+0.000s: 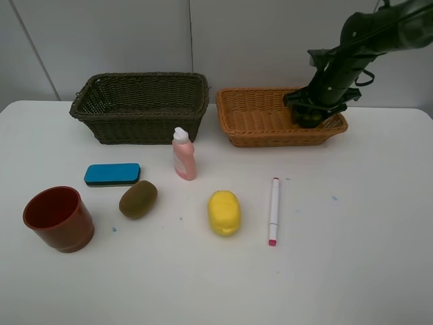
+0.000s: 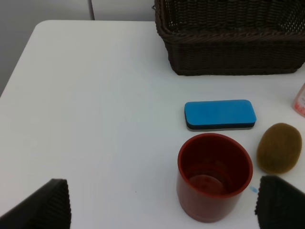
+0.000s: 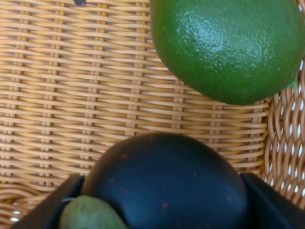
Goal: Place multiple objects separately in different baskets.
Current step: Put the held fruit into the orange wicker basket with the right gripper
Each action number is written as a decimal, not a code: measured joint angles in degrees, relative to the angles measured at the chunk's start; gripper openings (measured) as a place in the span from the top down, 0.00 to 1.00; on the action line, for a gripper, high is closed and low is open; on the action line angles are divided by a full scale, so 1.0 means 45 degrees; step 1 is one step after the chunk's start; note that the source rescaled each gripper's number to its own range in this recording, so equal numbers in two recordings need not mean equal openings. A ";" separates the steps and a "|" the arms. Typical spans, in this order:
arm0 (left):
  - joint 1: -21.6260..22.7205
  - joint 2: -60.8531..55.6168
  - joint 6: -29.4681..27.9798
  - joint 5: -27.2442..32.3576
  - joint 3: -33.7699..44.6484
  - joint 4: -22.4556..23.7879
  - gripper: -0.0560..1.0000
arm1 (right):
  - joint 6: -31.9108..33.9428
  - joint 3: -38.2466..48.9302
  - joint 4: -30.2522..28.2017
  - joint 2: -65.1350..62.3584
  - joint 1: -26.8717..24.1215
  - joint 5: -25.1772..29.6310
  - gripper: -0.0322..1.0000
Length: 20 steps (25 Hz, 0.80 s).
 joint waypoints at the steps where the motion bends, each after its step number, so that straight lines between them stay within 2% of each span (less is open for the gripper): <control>1: 0.0000 0.0000 0.0000 0.0000 0.0000 0.0000 0.00 | 0.0000 0.0000 0.0000 0.0011 0.0000 0.0000 0.36; 20: 0.0000 0.0000 0.0000 0.0000 0.0000 0.0000 0.00 | 0.0000 0.0000 0.0000 0.0011 0.0000 0.0000 0.36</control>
